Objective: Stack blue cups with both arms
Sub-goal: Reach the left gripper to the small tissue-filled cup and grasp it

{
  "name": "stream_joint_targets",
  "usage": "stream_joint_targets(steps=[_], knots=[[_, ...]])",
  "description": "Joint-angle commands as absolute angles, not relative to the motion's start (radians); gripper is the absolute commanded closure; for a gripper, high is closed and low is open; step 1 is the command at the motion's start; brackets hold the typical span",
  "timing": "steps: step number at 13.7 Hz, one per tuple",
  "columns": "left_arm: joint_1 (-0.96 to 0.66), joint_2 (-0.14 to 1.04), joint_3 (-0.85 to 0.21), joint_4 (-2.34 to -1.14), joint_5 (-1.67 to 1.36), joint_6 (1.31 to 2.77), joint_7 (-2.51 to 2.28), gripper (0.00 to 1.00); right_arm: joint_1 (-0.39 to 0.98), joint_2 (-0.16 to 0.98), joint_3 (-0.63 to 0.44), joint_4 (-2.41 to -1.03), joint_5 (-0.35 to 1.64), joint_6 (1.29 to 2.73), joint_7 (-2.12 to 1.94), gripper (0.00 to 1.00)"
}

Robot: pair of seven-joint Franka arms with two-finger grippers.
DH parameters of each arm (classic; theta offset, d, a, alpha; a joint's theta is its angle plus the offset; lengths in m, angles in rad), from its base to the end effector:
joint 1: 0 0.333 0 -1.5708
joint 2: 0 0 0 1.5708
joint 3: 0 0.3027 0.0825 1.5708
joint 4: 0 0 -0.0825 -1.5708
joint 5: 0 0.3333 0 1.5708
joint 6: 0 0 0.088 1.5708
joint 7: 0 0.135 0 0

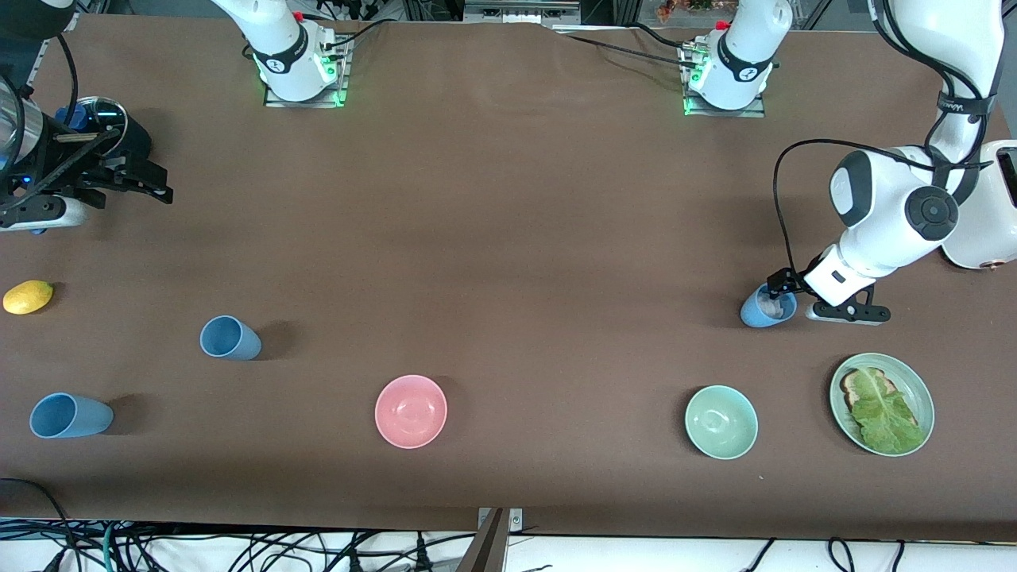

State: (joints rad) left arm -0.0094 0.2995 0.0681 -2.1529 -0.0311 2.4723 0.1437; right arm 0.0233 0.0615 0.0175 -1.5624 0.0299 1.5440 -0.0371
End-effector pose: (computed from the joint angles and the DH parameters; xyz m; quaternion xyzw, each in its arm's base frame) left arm 0.5336 0.0307 0.2603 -0.9994 0.0320 -0.0103 0.0013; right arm 0.5145 0.0249 0.5532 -0.9983 -0.0387 0.0400 0.0154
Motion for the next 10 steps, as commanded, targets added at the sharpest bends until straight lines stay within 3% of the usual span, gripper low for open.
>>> stream_joint_targets(steps=[1,5,6,7,8,10], knots=[[-0.015,0.308,0.075,-2.18,-0.02,2.529,0.155,0.0,0.02,0.048,0.02,-1.572,0.046,1.549,-0.028,0.0],[-0.015,0.334,0.074,-2.192,-0.02,2.582,0.155,0.0,0.02,0.048,0.02,-1.572,0.046,1.551,-0.028,0.0],[-0.015,0.34,0.074,-2.191,-0.02,2.585,0.155,0.02,0.02,0.048,0.02,-1.572,0.046,1.549,-0.028,0.0],[-0.015,0.342,0.074,-2.191,-0.02,2.589,0.156,0.11,0.02,0.048,0.02,-1.572,0.046,1.549,-0.026,0.0],[-0.015,0.344,0.074,-2.191,-0.02,2.589,0.156,0.33,0.02,0.048,0.02,-1.572,0.046,1.551,-0.028,0.0],[-0.014,0.345,0.074,-2.187,-0.02,2.588,0.156,0.89,0.02,0.048,0.02,-1.572,0.046,1.549,-0.028,0.0]])
